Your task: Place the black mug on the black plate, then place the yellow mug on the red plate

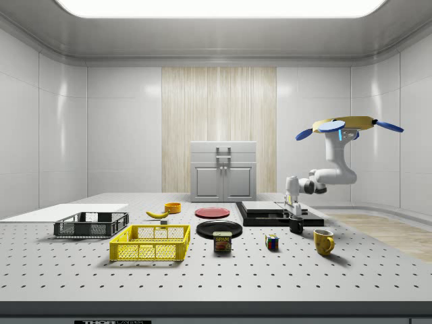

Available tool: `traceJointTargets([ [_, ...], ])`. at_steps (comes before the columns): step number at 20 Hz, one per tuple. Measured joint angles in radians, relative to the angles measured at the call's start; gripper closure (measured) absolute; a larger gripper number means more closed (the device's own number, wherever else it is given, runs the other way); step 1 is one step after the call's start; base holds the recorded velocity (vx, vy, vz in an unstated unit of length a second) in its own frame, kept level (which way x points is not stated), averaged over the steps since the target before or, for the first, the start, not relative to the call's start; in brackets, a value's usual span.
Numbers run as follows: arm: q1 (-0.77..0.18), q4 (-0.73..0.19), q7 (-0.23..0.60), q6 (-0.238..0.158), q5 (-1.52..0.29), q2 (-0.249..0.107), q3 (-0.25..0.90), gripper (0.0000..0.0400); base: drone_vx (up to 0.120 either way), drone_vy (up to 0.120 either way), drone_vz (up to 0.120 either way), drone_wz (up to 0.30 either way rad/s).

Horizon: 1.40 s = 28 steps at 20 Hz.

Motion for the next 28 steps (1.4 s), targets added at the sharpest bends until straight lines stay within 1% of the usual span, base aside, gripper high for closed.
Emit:
traceJointTargets([
  [4, -0.001, -0.008, 0.005, -0.013, 0.045, -0.001, 0.046, 0.03, 0.0, 0.0, 0.02, 0.0],
  [9, -0.004, -0.017, 0.013, -0.029, 0.113, -0.005, 0.115, 0.03, 0.0, 0.0, 0.12, 0.0],
  [14, -0.008, -0.02, 0.018, -0.029, 0.148, -0.014, 0.149, 0.03, 0.0, 0.0, 0.12, 0.0],
  [18, -0.01, -0.02, 0.02, -0.022, 0.162, -0.024, 0.16, 0.03, 0.12, 0.0, 0.11, 0.0],
  [28, -0.013, -0.02, 0.023, -0.001, 0.177, -0.048, 0.17, 0.03, 0.12, 0.0, 0.0, 0.0],
])
